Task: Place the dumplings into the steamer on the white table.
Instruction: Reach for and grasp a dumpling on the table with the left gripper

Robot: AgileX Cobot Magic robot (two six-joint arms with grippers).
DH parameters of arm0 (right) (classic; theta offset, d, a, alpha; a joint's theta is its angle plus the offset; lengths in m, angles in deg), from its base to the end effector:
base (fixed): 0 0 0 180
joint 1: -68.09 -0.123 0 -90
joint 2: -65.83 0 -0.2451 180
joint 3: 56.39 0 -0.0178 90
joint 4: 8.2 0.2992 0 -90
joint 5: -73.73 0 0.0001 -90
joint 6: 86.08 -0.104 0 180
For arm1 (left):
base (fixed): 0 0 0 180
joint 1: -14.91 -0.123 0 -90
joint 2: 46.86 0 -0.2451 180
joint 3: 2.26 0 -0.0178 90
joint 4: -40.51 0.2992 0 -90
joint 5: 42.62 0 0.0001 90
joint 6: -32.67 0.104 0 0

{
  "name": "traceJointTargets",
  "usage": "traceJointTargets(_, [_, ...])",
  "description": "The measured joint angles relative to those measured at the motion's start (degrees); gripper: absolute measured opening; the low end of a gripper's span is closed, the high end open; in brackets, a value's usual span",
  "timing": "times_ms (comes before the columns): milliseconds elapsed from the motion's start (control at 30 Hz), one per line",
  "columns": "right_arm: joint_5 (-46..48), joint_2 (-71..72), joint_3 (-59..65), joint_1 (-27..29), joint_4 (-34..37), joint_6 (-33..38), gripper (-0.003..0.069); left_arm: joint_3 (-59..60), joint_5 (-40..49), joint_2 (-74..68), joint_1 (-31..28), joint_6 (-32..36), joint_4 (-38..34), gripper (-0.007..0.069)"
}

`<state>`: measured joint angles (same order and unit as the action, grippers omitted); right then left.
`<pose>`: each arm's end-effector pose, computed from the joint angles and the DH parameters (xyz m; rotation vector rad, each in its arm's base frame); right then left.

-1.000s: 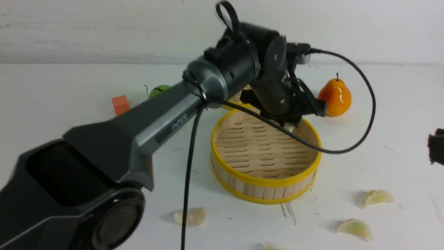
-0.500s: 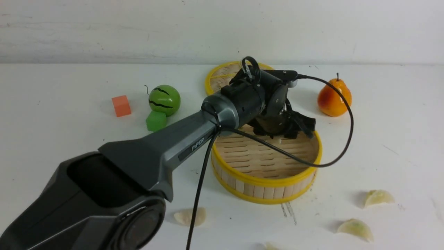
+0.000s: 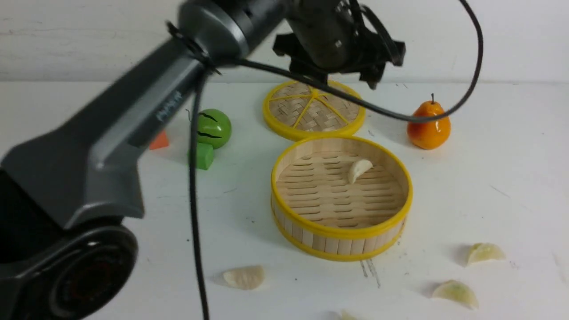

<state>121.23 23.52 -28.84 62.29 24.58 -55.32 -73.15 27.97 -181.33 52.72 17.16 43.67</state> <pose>0.1765 0.0597 0.3713 -0.4862 1.8853 0.3852 0.4032 -0.3060 0.3746 0.4547 2.3294 -0.3868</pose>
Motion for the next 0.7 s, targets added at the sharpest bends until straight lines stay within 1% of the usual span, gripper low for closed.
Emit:
traceJointTargets(167, [-0.5, 0.0, 0.0, 0.0, 1.4, 0.0, 0.0093, 6.3, 0.6, 8.6, -1.3, 3.8, -0.3, 0.0567])
traceJointTargets(267, [-0.5, 0.0, 0.0, 0.0, 2.5, 0.0, 0.0094, 17.8, 0.6, 15.6, -1.4, 6.5, -0.5, 0.0552])
traceJointTargets(333, [-0.5, 0.0, 0.0, 0.0, 2.9, 0.0, 0.0097, 25.4, 0.6, 19.5, -1.4, 7.1, 0.4, 0.0547])
traceJointTargets(367, [-0.5, 0.0, 0.0, 0.0, 3.1, 0.0, 0.0097, 27.3, 0.6, 20.3, -1.4, 7.3, 0.6, 0.0545])
traceJointTargets(433, [-0.4, 0.0, 0.0, 0.0, 3.6, 0.0, 0.0097, 38.6, 0.6, 25.0, -1.4, 7.8, 2.0, 0.0539])
traceJointTargets(467, [-0.4, 0.0, 0.0, 0.0, 3.7, 0.0, 0.0097, 39.6, 0.6, 25.3, -1.4, 7.8, 2.1, 0.0539])
traceJointTargets(500, [-0.3, 0.0, 0.0, 0.0, 3.9, 0.0, 0.0097, 46.8, 0.6, 27.4, -1.4, 9.0, 2.8, 0.0538])
traceJointTargets(533, [-0.3, 0.0, 0.0, 0.0, 4.1, 0.0, 0.0097, 48.6, 0.6, 27.8, -1.4, 9.2, 2.8, 0.0538])
traceJointTargets(600, [-0.1, 0.0, 0.0, 0.0, 4.5, 0.0, 0.0097, 59.2, 0.3, 28.7, -1.4, 14.7, 2.9, 0.0538])
traceJointTargets(633, [-0.1, 0.0, 0.0, 0.0, 4.6, 0.0, 0.0097, 60.5, -0.2, 28.7, -1.4, 15.5, 2.8, 0.0538])
traceJointTargets(667, [0.0, 0.0, 0.0, 0.0, 4.7, 0.0, 0.0097, 64.9, -3.1, 28.7, -1.4, 19.8, 2.3, 0.0538])
traceJointTargets(700, [0.0, 0.0, 0.0, 0.0, 4.7, 0.0, 0.0097, 67.2, -5.4, 28.6, -1.4, 22.2, 1.9, 0.0538])
